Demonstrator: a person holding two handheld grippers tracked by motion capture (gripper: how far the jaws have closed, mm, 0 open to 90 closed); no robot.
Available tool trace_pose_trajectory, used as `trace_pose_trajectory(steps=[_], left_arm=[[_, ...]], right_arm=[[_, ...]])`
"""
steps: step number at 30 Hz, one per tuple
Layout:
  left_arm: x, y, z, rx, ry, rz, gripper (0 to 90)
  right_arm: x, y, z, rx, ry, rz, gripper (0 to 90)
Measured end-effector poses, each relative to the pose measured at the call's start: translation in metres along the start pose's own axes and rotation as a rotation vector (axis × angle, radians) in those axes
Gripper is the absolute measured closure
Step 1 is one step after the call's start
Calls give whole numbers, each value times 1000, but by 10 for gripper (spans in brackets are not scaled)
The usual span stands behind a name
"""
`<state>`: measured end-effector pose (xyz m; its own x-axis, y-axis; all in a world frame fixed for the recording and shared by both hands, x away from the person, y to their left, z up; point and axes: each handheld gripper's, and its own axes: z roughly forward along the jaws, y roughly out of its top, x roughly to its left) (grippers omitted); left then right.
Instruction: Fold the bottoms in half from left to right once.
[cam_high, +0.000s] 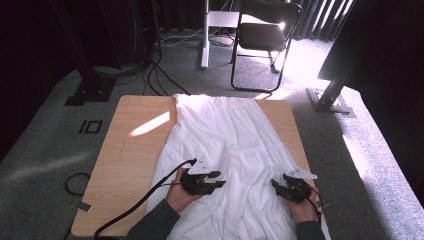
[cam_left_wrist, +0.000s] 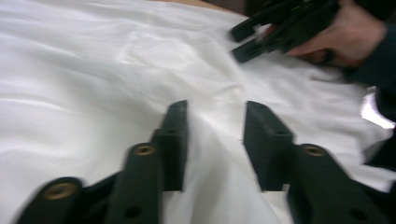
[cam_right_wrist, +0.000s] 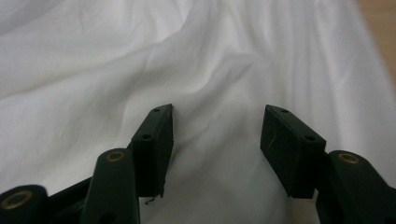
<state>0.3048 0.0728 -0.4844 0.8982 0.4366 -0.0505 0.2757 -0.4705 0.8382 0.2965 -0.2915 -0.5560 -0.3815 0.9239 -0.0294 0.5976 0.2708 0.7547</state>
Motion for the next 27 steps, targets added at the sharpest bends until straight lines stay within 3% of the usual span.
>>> trace_pose_trajectory(steps=[3,4,5,6,7,8,12,14,16,18,24,25,27], left_arm=[[6,-1,-21,5,112,34,515],[6,-1,-21,5,112,34,515],[14,-6,-35,18,186,32,514],[19,-10,-42,23,211,24,512],[19,-10,-42,23,211,24,512],[26,-20,-54,34,281,7,507],[37,-48,-64,95,365,-39,506],[38,-60,-62,128,362,-53,506],[37,-65,-60,134,354,-58,506],[32,-73,-52,143,329,-57,502],[26,-76,-45,137,334,-48,496],[26,-75,-46,137,343,-47,490],[28,-75,-52,128,374,-47,478]], right_arm=[[14,15,-18,-71,30,8,501],[14,15,-18,-71,30,8,501],[29,27,-27,-105,85,-1,522],[38,33,-30,-116,123,-14,530],[48,39,-31,-116,143,-31,546],[58,45,-31,-112,155,-48,546],[96,68,-20,-98,248,-96,483],[111,80,-11,-98,257,-115,457],[117,86,-7,-98,259,-116,438],[134,104,5,-91,263,-123,377],[154,121,30,-57,228,-96,265],[159,122,41,-28,207,-79,203],[162,118,50,36,178,-87,163]])
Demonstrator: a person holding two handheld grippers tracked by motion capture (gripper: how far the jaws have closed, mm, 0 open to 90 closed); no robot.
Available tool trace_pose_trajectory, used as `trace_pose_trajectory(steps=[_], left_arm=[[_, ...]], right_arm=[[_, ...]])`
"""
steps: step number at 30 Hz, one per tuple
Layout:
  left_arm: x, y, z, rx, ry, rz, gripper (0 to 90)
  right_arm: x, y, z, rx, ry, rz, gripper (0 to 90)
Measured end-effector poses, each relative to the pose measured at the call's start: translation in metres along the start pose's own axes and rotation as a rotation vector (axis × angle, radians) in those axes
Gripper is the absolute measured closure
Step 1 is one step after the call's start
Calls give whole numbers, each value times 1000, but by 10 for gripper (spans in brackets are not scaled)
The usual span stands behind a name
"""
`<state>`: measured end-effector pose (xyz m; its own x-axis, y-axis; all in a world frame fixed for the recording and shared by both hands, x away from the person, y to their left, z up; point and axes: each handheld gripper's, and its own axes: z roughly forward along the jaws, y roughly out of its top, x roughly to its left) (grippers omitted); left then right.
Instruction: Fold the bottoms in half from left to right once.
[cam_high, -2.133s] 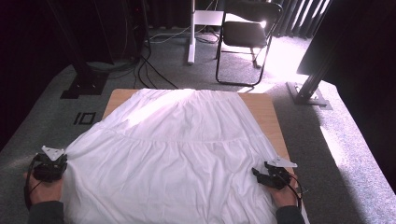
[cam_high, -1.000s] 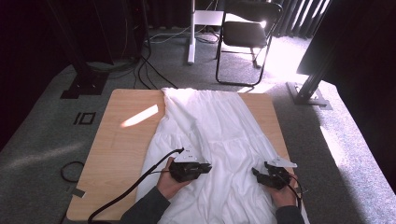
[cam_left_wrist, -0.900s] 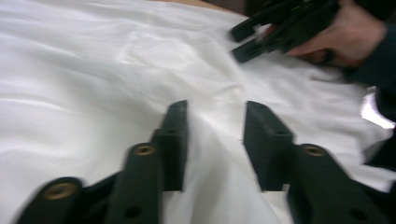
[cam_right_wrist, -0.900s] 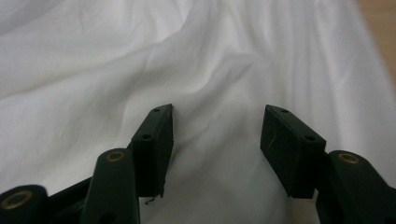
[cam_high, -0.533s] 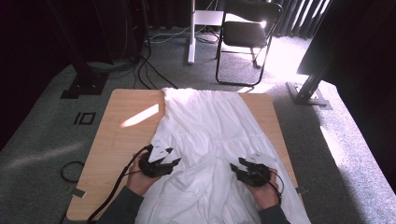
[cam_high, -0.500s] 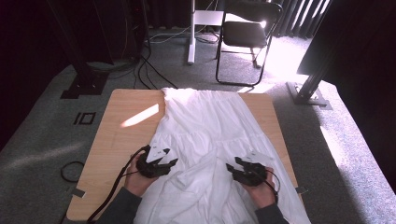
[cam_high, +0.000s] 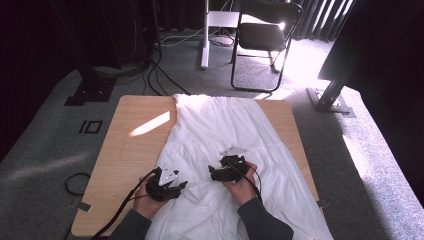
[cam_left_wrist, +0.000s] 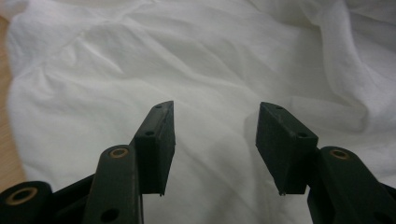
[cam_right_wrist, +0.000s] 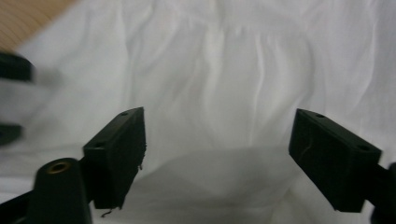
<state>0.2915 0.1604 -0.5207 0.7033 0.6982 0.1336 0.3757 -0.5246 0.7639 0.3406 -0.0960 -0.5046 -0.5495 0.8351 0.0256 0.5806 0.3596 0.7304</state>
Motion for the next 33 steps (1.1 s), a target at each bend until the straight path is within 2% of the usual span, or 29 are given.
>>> trace_pose_trajectory(steps=[1,2,3,4,5,6,7,8,10,11,13,15,16,18,19,22,23,24,25,27,29,30,31,32,33], left_arm=[[0,0,0,0,0,0,477],[6,-2,-4,-16,16,-25,477],[6,-2,-4,-16,16,-25,474],[13,-6,-8,-20,42,-46,471],[16,-8,-11,-16,55,-51,471],[19,-10,-13,-17,67,-62,471],[19,-10,-13,-17,67,-62,469],[25,-15,-17,-18,77,-83,466],[30,-19,-19,-8,94,-95,466],[30,-19,-19,-8,94,-95,465],[34,-23,-20,0,104,-113,464],[37,-27,-19,12,110,-121,459],[38,-29,-17,34,125,-115,456],[39,-30,-15,40,127,-118,456],[39,-32,-14,43,126,-123,456],[39,-34,-10,56,127,-125,454],[40,-35,-9,63,136,-117,453],[40,-35,-9,63,136,-117,450],[40,-36,-9,63,139,-118,445],[41,-39,-7,73,142,-131,441],[42,-40,-6,81,147,-131,438],[43,-43,-4,97,163,-136,448],[43,-43,-4,97,163,-136,492],[44,-45,-3,111,160,-147,492],[46,-47,-2,111,133,-160,641]], right_arm=[[0,0,0,0,0,0,163],[1,-8,3,45,-46,-26,164],[0,-13,3,65,-52,-34,186],[-2,-18,1,79,-63,-37,218],[-4,-23,-2,90,-70,-32,258],[-7,-28,-6,95,-61,-26,335],[-7,-28,-6,95,-61,-26,335],[-15,-38,-13,107,-12,-3,462],[-21,-47,-18,113,33,13,661],[-24,-51,-20,108,57,15,739],[-27,-56,-24,101,73,30,864],[-28,-59,-29,81,79,39,888],[-28,-59,-32,70,76,36,888],[-28,-59,-35,59,75,38,885],[-29,-58,-39,41,87,58,728],[-28,-54,-36,22,95,73,515],[-26,-52,-34,19,89,80,464],[-26,-52,-34,19,89,80,464],[-22,-49,-25,50,66,63,407],[-19,-48,-14,100,62,46,476],[-19,-50,-10,123,67,27,744],[-19,-51,-11,119,77,30,833],[-19,-51,-11,119,77,30,833],[-20,-52,-14,112,80,35,874],[-22,-50,-23,71,86,33,884]])
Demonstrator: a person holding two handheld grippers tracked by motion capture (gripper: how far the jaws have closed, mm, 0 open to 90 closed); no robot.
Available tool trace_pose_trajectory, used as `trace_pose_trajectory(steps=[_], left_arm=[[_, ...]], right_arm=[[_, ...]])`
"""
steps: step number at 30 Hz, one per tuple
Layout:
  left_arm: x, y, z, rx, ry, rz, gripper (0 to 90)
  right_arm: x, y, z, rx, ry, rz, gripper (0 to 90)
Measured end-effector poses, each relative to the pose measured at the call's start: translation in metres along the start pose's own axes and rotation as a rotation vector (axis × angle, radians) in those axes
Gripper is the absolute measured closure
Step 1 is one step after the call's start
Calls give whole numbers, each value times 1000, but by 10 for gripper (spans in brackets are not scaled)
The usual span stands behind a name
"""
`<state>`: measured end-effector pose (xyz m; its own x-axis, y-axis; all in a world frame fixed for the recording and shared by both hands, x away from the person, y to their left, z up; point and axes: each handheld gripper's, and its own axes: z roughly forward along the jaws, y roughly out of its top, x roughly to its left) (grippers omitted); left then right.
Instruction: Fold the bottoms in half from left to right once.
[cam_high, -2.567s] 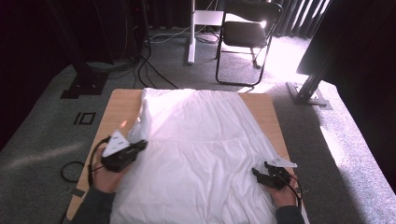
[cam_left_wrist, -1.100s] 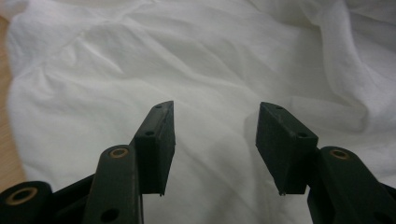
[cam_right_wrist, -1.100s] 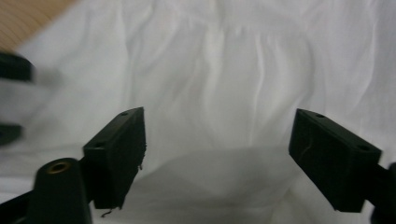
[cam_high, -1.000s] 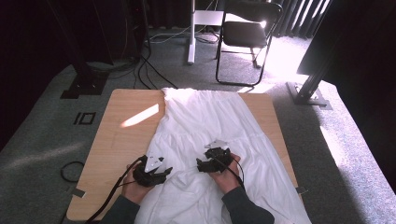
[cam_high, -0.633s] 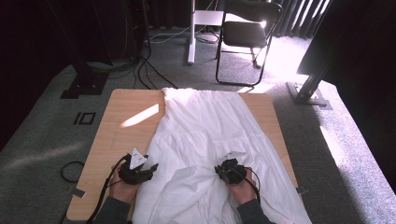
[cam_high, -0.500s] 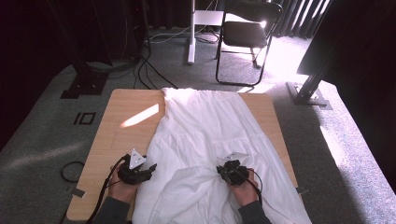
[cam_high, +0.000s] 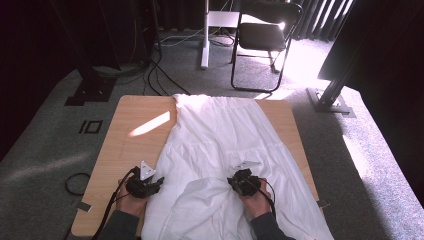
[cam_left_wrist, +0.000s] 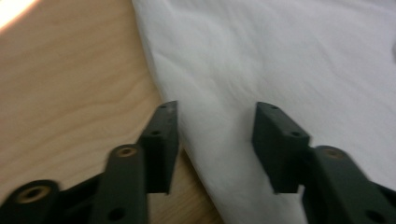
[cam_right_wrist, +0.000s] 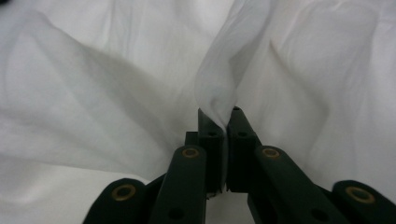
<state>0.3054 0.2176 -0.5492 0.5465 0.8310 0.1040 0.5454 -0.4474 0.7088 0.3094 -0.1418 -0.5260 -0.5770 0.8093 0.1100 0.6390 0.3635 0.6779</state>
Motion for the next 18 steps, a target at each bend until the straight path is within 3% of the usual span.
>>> trace_pose_trajectory(steps=[1,2,3,4,6,7,8,9,10,11,12,14,16,18], left_arm=[[2,0,-1,-5,-54,-6,796],[2,0,-1,-5,-54,-6,894],[1,0,-3,-11,-58,-4,900],[2,1,-6,-31,-69,-17,900],[5,5,-21,-117,-109,-56,900],[5,5,-21,-117,-109,-56,900],[5,10,-31,-167,-121,-62,900],[5,10,-31,-167,-121,-62,900],[4,13,-32,-162,-89,-49,900],[4,13,-32,-162,-89,-49,853],[2,12,-23,-123,-32,-40,754],[2,10,-19,-96,-19,-38,643],[2,7,-14,-78,12,-28,601],[4,6,-14,-71,15,-32,537]], right_arm=[[0,1,-6,-22,-1,-3,885],[0,1,-6,-22,-1,-3,885],[-1,4,-19,-67,-2,-17,885],[-1,4,-19,-67,-2,-17,885],[-2,10,-38,-132,-1,-24,885],[-2,12,-44,-152,-3,-29,885],[-2,14,-51,-169,-6,-37,885],[-3,16,-57,-192,-8,-46,885],[-4,18,-63,-209,-16,-46,885],[-5,20,-68,-223,-24,-50,885],[-7,22,-73,-240,-33,-48,885],[-9,23,-77,-254,-46,-46,885],[-14,24,-85,-278,-64,-31,886],[-21,24,-93,-302,-83,-13,886]])
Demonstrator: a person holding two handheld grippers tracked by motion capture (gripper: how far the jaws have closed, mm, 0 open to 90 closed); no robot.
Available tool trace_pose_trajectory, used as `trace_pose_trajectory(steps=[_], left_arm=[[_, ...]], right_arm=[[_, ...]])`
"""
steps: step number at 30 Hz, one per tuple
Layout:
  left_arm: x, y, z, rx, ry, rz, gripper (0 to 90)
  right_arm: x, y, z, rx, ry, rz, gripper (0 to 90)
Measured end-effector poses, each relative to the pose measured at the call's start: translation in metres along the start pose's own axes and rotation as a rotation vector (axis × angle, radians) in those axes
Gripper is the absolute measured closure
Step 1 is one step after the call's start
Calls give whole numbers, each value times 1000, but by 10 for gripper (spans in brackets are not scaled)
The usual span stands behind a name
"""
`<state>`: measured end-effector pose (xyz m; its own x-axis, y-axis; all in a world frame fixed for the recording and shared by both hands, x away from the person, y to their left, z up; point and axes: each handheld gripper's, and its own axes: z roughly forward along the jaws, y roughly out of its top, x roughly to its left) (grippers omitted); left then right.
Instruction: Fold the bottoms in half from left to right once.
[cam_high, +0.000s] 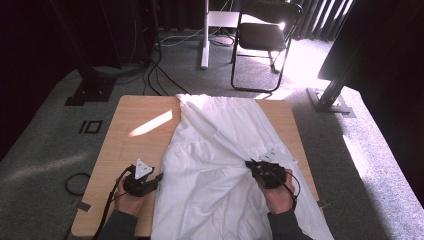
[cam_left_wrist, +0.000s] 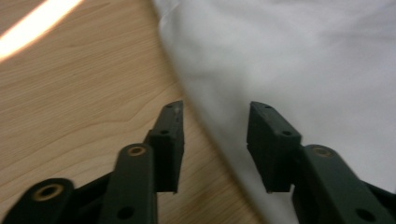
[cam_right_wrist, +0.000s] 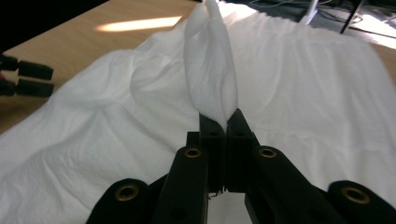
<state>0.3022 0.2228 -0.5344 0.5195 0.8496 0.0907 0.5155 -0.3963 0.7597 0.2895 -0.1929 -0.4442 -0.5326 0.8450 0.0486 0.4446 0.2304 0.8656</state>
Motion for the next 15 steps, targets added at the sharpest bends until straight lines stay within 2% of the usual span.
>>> trace_pose_trajectory(steps=[1,2,4,6,8,9,13,15], left_arm=[[0,0,2,9,-45,-14,511],[-2,0,4,10,-67,-15,497],[-6,-1,7,9,-80,-7,484],[-13,-1,13,15,-148,-14,433],[-18,0,23,45,-185,-29,362],[-18,0,23,45,-185,-29,361],[-22,2,31,36,-230,-67,347],[-27,4,35,26,-236,-60,347]], right_arm=[[-9,1,-6,-11,-20,16,886],[-13,1,-8,-13,-29,24,886],[-17,0,-10,-15,-40,30,886],[-24,-2,-13,-13,-54,42,886],[-33,-7,-18,-12,-72,61,886],[-33,-7,-18,-12,-72,61,886],[-40,-12,-22,-10,-87,77,886],[-43,-14,-21,-2,-89,81,886]])
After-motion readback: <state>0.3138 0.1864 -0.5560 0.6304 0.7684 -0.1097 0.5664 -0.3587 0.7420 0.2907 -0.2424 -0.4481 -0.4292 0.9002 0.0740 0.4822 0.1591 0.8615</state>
